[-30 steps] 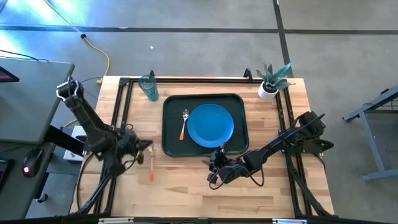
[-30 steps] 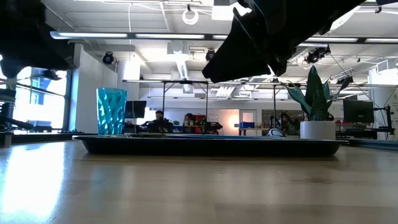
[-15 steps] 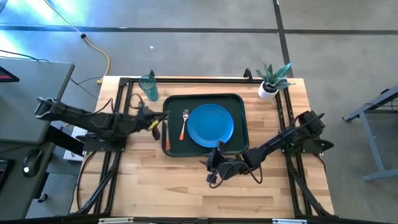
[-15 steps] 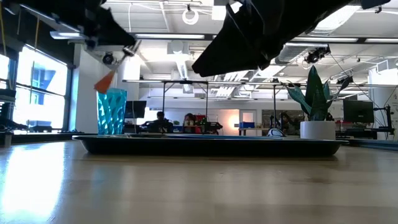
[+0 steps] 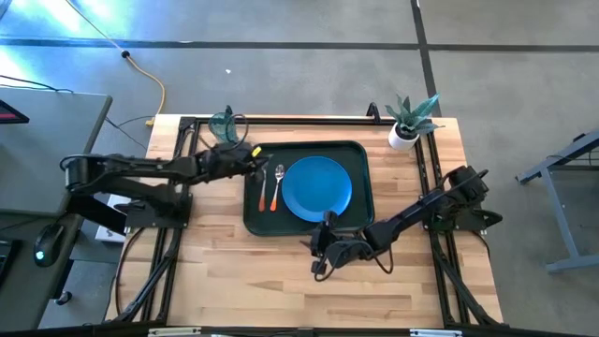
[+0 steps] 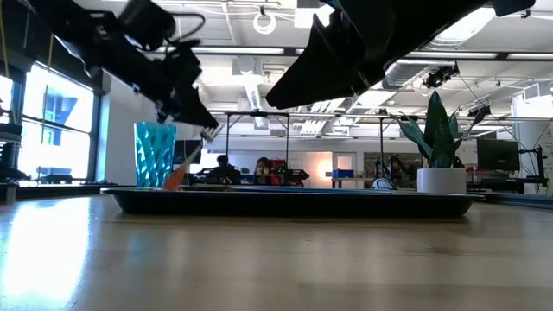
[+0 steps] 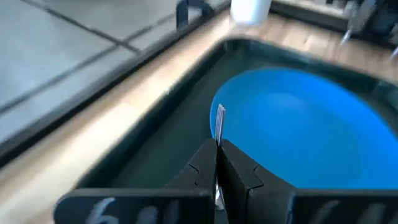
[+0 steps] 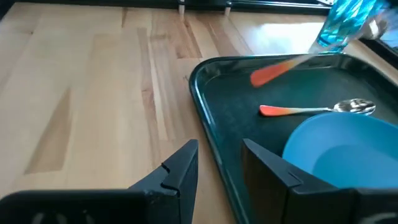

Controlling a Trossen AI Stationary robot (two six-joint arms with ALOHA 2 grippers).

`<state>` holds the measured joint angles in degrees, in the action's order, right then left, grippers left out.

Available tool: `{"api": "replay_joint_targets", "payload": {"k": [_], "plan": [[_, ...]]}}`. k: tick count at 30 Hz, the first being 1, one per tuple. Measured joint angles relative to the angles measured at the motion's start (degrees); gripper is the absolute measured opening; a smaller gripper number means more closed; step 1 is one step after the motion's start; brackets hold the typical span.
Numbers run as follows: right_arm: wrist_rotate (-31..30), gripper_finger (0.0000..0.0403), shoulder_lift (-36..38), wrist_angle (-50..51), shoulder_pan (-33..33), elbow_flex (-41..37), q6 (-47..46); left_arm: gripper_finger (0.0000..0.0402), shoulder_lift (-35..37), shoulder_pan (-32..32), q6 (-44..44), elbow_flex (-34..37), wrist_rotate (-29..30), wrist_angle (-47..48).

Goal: Pick and place plate/cup/fork/spoon on tray
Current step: Put the orange fork on the black tray

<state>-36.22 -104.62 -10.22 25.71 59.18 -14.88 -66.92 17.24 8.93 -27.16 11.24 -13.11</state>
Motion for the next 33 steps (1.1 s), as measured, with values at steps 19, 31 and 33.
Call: {"api": "replay_joint_targets", "payload": {"k": [19,31,33], "plan": [[0.5,0.0114,0.0,-0.3,-1.0,0.0,1.9,0.0015,-20.9,2.0,6.2,0.0,3.2,-7.8],[0.5,0.0114,0.0,0.5,-0.9,0.0,-0.7,0.0021,-22.3,3.2,10.6,0.0,6.0,-7.7],[0.5,0.0114,0.0,1.0,-0.8,0.0,-1.7,0.0021,-22.3,3.5,11.0,0.0,5.9,-7.8]]}}
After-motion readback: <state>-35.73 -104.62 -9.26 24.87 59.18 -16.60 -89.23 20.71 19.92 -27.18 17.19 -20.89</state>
